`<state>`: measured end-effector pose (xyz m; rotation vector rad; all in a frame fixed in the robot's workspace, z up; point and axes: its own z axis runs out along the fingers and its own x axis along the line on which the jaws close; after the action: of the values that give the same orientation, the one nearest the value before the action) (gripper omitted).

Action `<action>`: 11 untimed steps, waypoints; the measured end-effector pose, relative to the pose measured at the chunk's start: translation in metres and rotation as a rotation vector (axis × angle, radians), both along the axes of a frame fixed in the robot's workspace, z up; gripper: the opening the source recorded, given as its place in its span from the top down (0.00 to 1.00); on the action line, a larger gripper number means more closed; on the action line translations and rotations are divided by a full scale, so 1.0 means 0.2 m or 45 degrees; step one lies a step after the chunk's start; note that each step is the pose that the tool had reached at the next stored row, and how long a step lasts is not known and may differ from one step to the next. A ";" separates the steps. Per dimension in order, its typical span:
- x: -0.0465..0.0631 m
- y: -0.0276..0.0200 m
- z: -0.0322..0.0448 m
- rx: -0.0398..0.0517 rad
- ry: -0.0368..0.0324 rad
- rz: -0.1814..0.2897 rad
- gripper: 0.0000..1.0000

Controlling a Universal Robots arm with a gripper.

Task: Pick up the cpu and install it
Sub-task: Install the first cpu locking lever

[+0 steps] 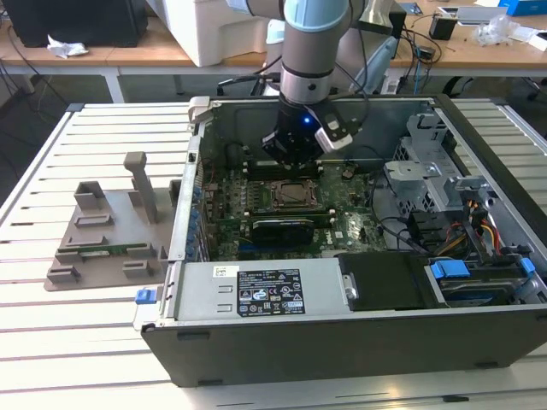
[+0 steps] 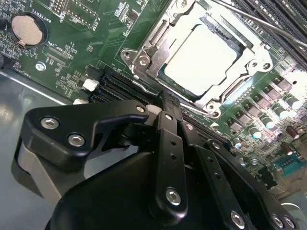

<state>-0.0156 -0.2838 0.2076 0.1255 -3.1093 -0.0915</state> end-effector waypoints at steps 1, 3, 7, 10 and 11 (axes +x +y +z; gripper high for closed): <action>0.00 0.000 -0.002 0.000 -0.0001 0.000 0.89; 0.02 0.000 -0.010 0.000 0.0001 -0.002 0.89; 0.03 -0.002 -0.021 -0.001 0.0006 -0.004 0.89; 0.03 -0.009 -0.027 0.000 0.0001 -0.008 0.89; 0.03 -0.015 -0.026 -0.001 -0.0002 -0.008 0.89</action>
<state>-0.0101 -0.2869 0.2024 0.1155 -3.1100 -0.0900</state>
